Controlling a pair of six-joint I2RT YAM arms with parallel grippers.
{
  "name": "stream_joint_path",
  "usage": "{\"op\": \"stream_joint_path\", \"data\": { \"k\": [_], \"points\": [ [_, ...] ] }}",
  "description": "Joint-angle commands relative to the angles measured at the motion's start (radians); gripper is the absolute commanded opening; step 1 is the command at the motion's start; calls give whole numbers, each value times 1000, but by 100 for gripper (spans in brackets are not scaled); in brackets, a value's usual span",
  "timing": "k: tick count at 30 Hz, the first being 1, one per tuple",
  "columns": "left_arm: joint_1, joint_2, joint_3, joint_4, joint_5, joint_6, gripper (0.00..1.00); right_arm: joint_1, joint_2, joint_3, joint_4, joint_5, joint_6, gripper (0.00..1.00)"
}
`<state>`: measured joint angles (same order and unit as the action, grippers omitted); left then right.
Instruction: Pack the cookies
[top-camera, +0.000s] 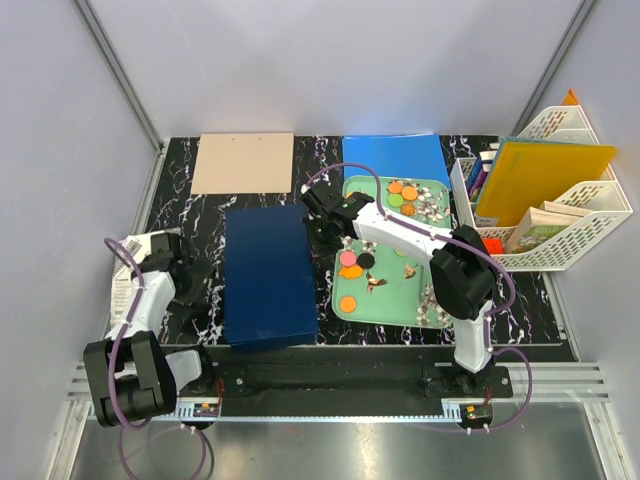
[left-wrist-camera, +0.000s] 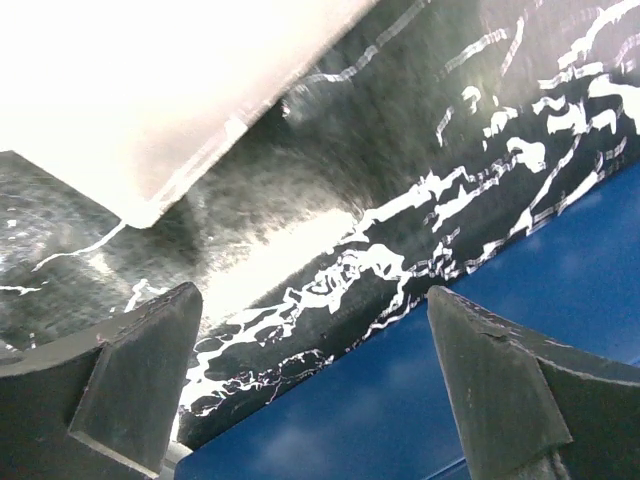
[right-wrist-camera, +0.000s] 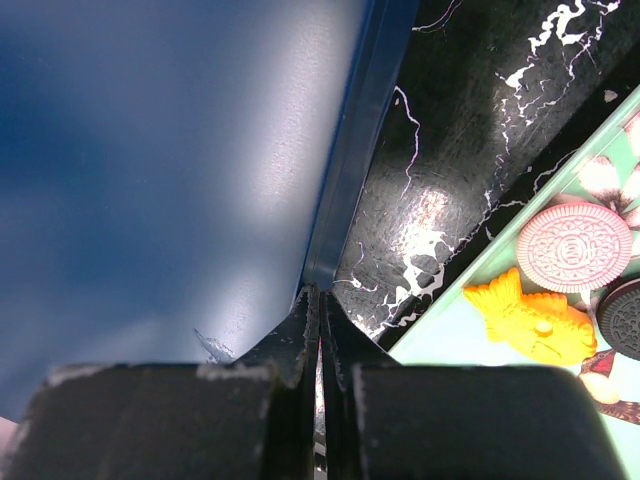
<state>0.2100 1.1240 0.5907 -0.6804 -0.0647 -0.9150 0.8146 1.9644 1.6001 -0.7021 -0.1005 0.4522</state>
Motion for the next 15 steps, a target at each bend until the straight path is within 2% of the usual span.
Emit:
{"op": "stream_joint_path", "data": {
  "k": [1, 7, 11, 15],
  "points": [
    [26, 28, 63, -22, -58, -35, 99, 11, -48, 14, 50, -31, -3, 0],
    [65, 36, 83, -34, -58, -35, 99, -2, -84, -3, 46, 33, -3, 0],
    [63, 40, 141, -38, -17, 63, 99, -8, -133, 1, 41, 84, -10, 0],
    [29, 34, 198, -47, 8, 91, 99, -20, -144, 4, 29, 96, -23, 0]
  ]
}}
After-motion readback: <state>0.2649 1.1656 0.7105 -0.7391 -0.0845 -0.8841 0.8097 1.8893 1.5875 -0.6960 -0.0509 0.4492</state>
